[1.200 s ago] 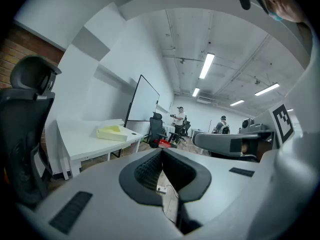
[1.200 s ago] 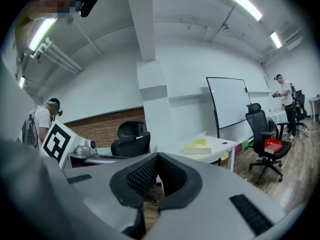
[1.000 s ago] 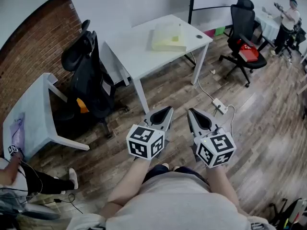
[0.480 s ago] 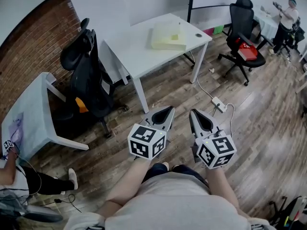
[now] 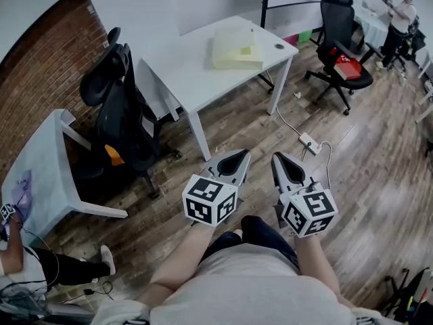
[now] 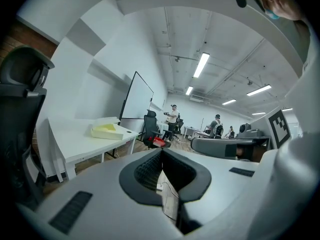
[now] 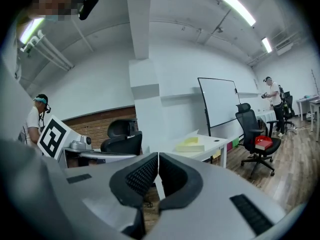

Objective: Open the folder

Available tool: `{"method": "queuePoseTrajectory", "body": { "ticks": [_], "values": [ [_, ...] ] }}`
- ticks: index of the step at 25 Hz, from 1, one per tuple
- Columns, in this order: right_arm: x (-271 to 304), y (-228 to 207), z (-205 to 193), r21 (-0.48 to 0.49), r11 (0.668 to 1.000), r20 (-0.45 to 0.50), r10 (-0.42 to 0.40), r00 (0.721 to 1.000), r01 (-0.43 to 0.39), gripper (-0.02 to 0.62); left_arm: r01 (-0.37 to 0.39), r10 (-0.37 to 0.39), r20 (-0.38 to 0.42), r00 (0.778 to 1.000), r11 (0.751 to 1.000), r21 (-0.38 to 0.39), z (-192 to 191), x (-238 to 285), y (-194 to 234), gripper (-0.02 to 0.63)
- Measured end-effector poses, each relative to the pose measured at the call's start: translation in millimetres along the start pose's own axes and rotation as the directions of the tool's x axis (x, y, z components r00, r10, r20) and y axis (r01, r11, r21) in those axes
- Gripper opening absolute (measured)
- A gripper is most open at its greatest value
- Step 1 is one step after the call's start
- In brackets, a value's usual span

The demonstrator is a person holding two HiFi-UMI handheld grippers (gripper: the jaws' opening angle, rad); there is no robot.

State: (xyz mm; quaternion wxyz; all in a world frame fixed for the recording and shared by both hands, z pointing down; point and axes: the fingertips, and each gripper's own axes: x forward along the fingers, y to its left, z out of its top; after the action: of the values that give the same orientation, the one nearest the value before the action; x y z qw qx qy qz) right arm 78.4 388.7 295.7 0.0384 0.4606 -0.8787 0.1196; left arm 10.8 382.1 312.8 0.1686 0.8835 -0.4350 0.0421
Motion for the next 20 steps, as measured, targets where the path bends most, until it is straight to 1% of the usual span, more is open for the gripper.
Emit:
{"method": "queuePoseTrajectory", "body": {
  "ticks": [7, 13, 16, 20],
  "values": [
    [29, -24, 5, 0.013, 1.000, 0.015, -0.023, 1.000, 0.023, 0.023, -0.001, 0.001, -0.002, 1.000, 1.000, -0.008, 8, 29, 24, 0.018],
    [69, -55, 10, 0.012, 1.000, 0.022, -0.013, 1.000, 0.012, 0.023, -0.024, 0.024, -0.006, 1.000, 1.000, -0.014, 13, 67, 53, 0.018],
    [94, -73, 18, 0.005, 1.000, 0.025, 0.001, 1.000, -0.001, 0.023, -0.028, 0.028, 0.002, 1.000, 0.999, -0.015, 23, 92, 70, 0.018],
    [131, -104, 30, 0.002, 1.000, 0.025, 0.016, 1.000, -0.016, 0.023, -0.013, 0.013, 0.024, 1.000, 1.000, -0.007, 44, 129, 87, 0.019]
  ]
}}
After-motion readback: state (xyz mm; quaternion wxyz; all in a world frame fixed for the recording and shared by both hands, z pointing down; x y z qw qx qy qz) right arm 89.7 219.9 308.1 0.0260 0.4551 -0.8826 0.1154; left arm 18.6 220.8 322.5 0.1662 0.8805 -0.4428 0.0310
